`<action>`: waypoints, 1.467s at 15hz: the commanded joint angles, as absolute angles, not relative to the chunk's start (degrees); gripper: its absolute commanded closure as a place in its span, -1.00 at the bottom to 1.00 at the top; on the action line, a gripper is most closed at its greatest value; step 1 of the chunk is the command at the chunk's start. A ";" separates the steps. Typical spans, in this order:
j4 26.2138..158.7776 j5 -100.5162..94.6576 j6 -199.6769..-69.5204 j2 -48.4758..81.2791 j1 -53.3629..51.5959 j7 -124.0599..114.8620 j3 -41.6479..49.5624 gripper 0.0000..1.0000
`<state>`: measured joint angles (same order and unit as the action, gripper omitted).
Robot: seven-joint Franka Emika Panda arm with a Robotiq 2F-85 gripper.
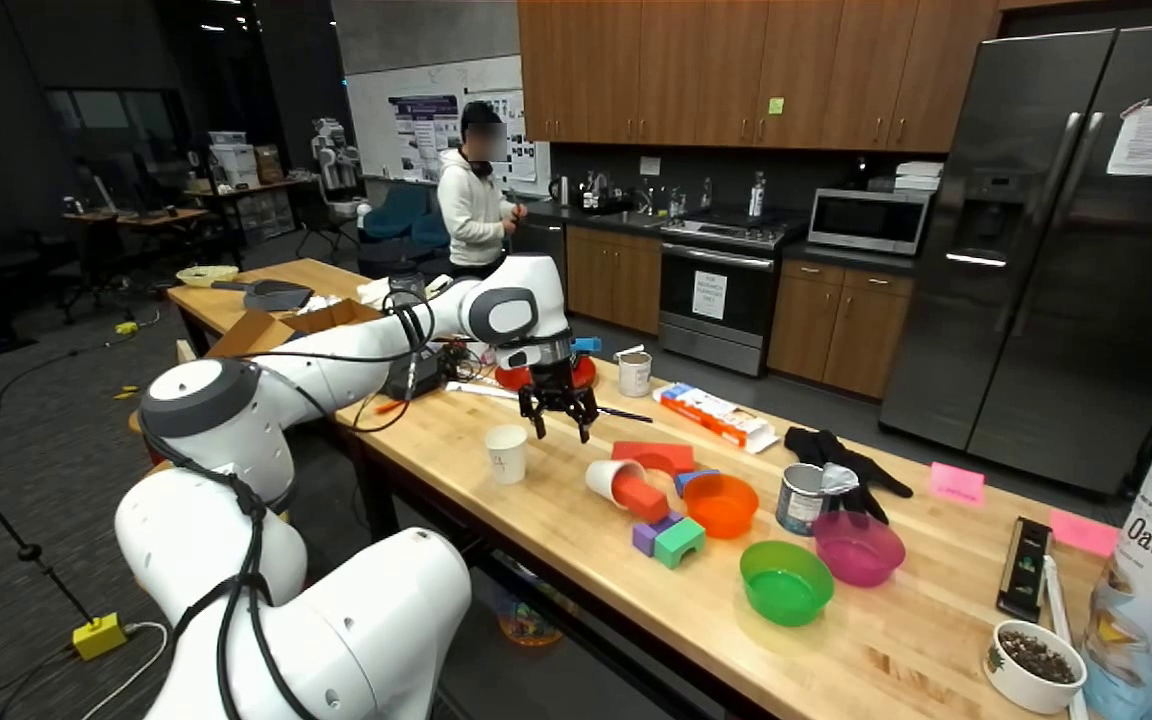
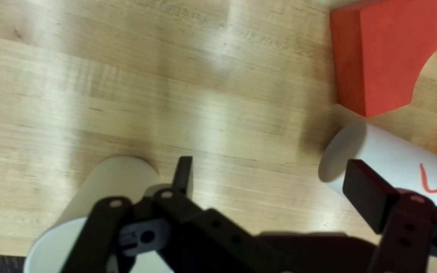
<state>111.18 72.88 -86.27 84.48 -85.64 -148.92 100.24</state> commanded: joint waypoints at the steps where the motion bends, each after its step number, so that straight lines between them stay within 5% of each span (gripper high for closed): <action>1: 111.19 72.88 -86.28 84.48 -85.64 -148.92 100.24 -1.00; 13: 112.24 72.64 -86.35 84.48 -86.10 -148.93 100.62 -1.00; 22: 133.80 43.76 -87.94 84.42 -97.91 -149.35 116.62 -1.00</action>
<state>127.26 51.15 -86.35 84.41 -93.72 -148.77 110.31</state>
